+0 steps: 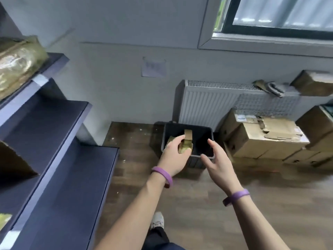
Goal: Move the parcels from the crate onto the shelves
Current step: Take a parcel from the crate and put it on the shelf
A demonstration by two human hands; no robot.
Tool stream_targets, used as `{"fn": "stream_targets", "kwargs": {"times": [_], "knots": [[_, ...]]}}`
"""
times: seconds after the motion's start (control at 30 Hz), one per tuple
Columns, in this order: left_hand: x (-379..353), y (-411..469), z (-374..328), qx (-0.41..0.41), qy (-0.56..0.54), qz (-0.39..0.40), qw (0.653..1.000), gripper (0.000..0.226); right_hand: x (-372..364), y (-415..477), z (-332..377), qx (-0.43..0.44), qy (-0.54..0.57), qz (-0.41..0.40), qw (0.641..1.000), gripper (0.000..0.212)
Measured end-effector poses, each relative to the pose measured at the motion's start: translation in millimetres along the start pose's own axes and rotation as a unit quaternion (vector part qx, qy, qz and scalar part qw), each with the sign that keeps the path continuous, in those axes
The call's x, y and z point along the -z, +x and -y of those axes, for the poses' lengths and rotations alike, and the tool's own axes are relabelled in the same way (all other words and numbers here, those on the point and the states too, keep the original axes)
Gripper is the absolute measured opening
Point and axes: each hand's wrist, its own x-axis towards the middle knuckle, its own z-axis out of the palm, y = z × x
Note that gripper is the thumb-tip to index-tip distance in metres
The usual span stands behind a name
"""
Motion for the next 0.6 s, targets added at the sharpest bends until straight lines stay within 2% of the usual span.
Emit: {"fn": "stream_targets", "kwargs": {"times": [0.3,0.43,0.6], "knots": [[3,172,-28,-0.009,0.032,0.045,0.998,0.050,13,162,-11,-0.021,-0.009,-0.011,1.000,0.060],[-15,243,-25,0.013,0.043,0.040,0.998,0.050,16,237,-35,-0.023,-0.012,0.016,1.000,0.061],[-43,336,-22,0.072,0.043,-0.005,0.996,0.050,24,351,-75,-0.014,-0.016,0.083,0.996,0.060]]}}
